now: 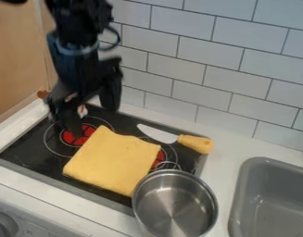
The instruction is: Move the silver pot to the left side of the stove
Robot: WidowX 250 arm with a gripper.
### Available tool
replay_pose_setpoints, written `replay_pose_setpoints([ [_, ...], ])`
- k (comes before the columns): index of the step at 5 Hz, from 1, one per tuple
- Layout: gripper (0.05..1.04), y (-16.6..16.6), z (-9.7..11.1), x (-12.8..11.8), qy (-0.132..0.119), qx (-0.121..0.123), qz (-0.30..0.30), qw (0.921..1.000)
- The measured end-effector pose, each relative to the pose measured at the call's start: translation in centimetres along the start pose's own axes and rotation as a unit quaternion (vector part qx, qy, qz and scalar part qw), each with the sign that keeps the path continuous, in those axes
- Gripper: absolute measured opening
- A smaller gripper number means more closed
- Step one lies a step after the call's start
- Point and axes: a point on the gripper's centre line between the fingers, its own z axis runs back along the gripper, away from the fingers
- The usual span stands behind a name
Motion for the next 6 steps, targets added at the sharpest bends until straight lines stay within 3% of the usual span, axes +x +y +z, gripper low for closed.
replay_pose_setpoints([
  [1,1.001,1.2,-1.0,-1.0,0.010,0.014,-0.063,0.9978],
  [2,1.000,1.8,-1.9,-3.9,0.022,0.012,-0.147,0.9889],
  [4,1.000,0.2,-2.2,-7.9,0.022,-0.012,-0.259,0.9655],
  [6,1.000,0.5,-3.7,-7.8,0.030,0.009,-0.268,0.9628],
])
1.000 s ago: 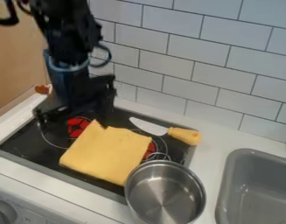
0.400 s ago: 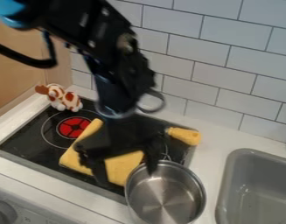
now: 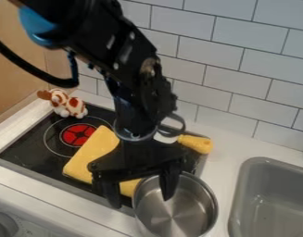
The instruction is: Move the silver pot to the left side of the stove
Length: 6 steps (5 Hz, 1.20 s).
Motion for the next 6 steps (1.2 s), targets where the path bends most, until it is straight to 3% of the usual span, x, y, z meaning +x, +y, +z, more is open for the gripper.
replay_pose_setpoints([
  [1,1.000,0.9,-0.1,0.7,0.000,0.004,0.027,0.9996],
  [4,0.965,0.9,-2.7,-0.1,0.030,0.025,0.017,0.9991],
  [6,0.350,0.4,-2.8,-0.1,0.020,0.018,0.008,0.9996],
])
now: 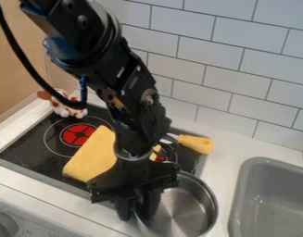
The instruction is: Move the silver pot to the left side of the stove
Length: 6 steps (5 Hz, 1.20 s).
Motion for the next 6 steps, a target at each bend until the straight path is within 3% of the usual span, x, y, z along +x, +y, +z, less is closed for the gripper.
replay_pose_setpoints([
  [1,0.148,0.0,0.0,0.0,-0.001,-0.001,0.000,1.0000],
  [2,0.071,-0.1,0.0,0.1,-0.001,-0.001,0.002,1.0000],
  [4,0.063,0.0,0.9,0.1,-0.011,-0.010,0.007,0.9999],
  [6,0.063,1.1,3.3,1.5,-0.041,-0.038,0.047,0.9973],
])
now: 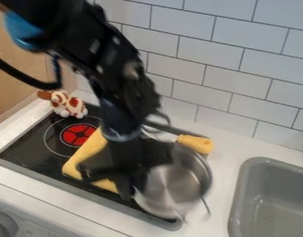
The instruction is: Move the silver pot to the left side of the stove
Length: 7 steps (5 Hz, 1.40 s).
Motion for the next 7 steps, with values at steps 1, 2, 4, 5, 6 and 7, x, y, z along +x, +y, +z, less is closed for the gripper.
replay_pose_setpoints([
  [1,0.063,1.5,0.7,1.6,-0.007,-0.001,0.046,0.9989],
  [2,0.063,3.8,0.8,3.2,-0.008,0.012,0.101,0.9948],
  [4,0.063,7.2,0.8,9.7,-0.029,0.019,0.220,0.9749],
  [5,0.063,9.2,0.3,11.3,-0.028,0.032,0.263,0.9639],
  [6,0.063,9.8,0.0,11.5,-0.029,0.035,0.270,0.9618],
  [7,0.063,11.2,-0.3,11.3,-0.031,0.034,0.294,0.9546],
])
